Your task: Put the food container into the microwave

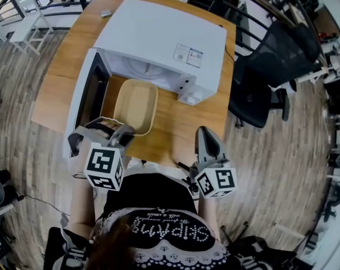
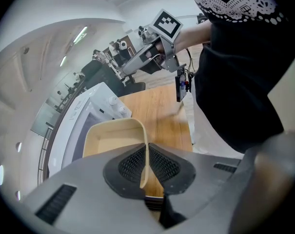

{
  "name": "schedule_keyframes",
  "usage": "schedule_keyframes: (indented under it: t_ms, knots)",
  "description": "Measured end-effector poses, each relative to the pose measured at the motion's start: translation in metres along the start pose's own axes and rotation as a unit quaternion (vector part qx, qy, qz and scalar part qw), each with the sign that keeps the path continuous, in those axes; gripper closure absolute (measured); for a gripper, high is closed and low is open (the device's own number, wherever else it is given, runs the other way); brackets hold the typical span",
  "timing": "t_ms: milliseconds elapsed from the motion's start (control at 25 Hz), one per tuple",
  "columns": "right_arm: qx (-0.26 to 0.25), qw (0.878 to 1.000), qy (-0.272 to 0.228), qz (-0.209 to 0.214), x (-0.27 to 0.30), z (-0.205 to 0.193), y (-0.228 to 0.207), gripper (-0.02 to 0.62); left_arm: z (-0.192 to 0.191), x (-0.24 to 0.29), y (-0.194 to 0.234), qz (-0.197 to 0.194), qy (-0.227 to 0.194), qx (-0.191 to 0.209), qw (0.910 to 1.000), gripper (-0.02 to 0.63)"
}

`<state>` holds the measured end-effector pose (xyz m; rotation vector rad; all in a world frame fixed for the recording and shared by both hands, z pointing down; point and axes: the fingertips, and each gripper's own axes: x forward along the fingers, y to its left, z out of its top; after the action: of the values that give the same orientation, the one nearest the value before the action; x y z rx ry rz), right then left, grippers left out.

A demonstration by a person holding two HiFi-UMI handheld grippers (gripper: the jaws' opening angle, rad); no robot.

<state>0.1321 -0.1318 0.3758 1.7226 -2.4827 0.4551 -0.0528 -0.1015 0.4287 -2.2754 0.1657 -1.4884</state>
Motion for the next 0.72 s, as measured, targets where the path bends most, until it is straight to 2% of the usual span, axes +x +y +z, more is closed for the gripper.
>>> schedule_keyframes:
  t_ms: [320, 720]
  knots:
    - [0.005, 1.000, 0.001, -0.019, -0.002, -0.001, -0.015, 0.555, -0.014, 0.035, 0.035, -0.005, 0.000, 0.004, 1.0000, 0.560]
    - [0.020, 0.998, 0.005, -0.064, -0.005, 0.000, -0.044, 0.555, -0.038, 0.090, 0.089, 0.000, 0.006, -0.022, 0.9997, 0.560]
